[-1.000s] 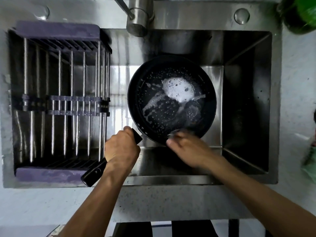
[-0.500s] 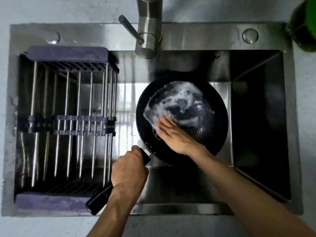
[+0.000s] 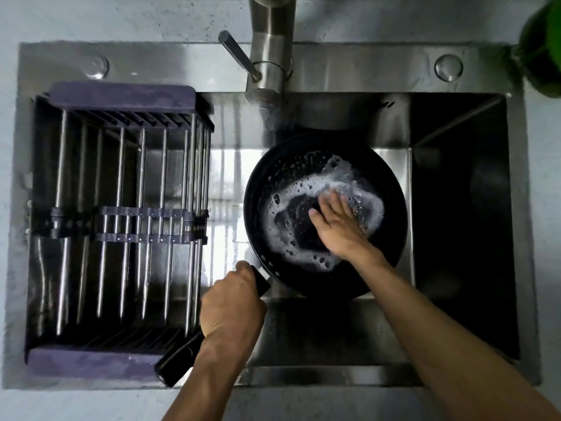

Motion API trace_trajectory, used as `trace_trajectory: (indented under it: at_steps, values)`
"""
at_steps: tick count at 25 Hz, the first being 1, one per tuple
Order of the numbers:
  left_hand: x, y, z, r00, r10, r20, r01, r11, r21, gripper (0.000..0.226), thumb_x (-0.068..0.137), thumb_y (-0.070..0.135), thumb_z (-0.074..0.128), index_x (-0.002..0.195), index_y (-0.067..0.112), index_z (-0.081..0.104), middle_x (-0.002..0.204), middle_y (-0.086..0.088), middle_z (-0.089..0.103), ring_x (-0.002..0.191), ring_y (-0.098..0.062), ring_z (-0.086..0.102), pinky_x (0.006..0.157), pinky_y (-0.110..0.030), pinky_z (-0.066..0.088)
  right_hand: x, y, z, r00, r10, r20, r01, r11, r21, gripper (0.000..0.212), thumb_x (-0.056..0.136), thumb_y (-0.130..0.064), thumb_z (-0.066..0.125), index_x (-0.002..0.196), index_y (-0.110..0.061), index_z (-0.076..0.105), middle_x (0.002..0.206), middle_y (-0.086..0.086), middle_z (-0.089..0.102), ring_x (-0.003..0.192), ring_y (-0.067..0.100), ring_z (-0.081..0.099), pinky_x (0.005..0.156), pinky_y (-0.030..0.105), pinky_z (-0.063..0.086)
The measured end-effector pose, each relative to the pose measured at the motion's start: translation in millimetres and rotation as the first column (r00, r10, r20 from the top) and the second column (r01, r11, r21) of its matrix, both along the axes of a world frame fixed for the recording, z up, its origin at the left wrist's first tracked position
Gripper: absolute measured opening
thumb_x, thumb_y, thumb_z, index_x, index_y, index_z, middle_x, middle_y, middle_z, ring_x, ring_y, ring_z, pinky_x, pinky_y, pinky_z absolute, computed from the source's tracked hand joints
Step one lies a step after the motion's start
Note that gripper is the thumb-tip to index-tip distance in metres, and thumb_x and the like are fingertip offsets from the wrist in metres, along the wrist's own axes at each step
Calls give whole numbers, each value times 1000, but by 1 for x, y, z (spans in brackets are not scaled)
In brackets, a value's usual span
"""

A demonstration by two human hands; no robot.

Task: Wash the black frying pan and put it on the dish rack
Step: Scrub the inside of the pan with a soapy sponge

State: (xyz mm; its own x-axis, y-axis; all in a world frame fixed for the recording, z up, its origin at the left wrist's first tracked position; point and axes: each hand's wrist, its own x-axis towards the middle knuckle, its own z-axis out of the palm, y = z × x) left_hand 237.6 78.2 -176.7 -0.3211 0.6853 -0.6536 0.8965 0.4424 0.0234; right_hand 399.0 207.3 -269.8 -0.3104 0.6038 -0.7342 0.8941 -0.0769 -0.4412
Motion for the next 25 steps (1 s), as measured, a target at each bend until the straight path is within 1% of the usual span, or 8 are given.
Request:
trace_trajectory:
  at_steps: [5, 8, 10, 12, 16, 21, 23, 25]
  values:
    - [-1, 2, 0, 1000, 9, -8, -9, 1000, -5, 25, 85, 13, 53, 109, 16, 46, 100, -3, 64, 94, -25, 64, 65, -29, 38, 3, -49, 11, 957, 199, -211, -210, 977, -32, 55, 108, -43, 25, 159, -26, 16, 162, -16, -16, 152, 12, -17, 120, 31, -15]
    - [2, 1, 0, 1000, 2, -9, -2, 1000, -5, 25, 86, 13, 53, 109, 17, 47, 100, -2, 64, 94, -25, 64, 65, -29, 38, -4, 6, 3, 996, -70, -62, 68, 997, -35, 54, 108, -43, 21, 159, -25, 19, 165, -10, -14, 153, 16, -17, 118, 32, -11]
    - [1, 2, -2, 1000, 3, -30, -3, 1000, -5, 24, 86, 13, 52, 109, 17, 47, 100, -3, 64, 94, -25, 64, 64, -29, 38, -31, -1, 7, 985, 105, -134, -103, 994, 25, 51, 109, -39, 24, 158, -23, 25, 167, -6, -7, 153, 16, -14, 113, 25, -17]
    - [0, 3, -1, 999, -2, -44, 2, 1000, -6, 23, 86, 13, 51, 108, 16, 48, 99, -3, 64, 93, -25, 65, 63, -29, 38, -11, -40, 2, 922, 294, -251, -294, 955, 38, 51, 109, -39, 24, 158, -25, 22, 166, -9, -8, 153, 13, -13, 119, 33, -20]
    - [2, 1, -1, 999, -12, -30, 12, 1000, 2, 23, 86, 14, 53, 109, 16, 48, 99, -3, 64, 92, -25, 65, 63, -29, 38, -2, 5, -5, 999, -16, -40, 16, 1000, 4, 55, 107, -49, 20, 159, -31, 15, 165, -11, -15, 152, 15, -18, 118, 33, -15]
    - [0, 1, -1, 999, -16, -43, 16, 1000, 6, 21, 87, 14, 52, 108, 16, 49, 98, -3, 64, 91, -26, 64, 63, -30, 37, 4, -46, 10, 948, 257, -188, -269, 962, -42, 53, 108, -46, 18, 159, -32, 11, 163, -13, -19, 149, 10, -22, 119, 30, -15]
    - [0, 1, -1, 999, -20, -42, 20, 1000, -2, 23, 86, 13, 52, 108, 16, 49, 100, -4, 64, 93, -26, 64, 64, -30, 38, 7, -7, -1, 995, 89, -49, -90, 996, -27, 55, 107, -50, 15, 159, -34, 6, 163, -12, -20, 149, 14, -23, 120, 39, -16]
    - [3, 1, -3, 999, -25, -43, 25, 1000, 5, 24, 85, 13, 53, 108, 16, 49, 100, -3, 64, 93, -26, 65, 64, -29, 37, -13, 5, 4, 992, 99, -80, -104, 993, -60, 54, 108, -48, 15, 159, -33, 9, 163, -13, -18, 149, 12, -24, 115, 29, -22]
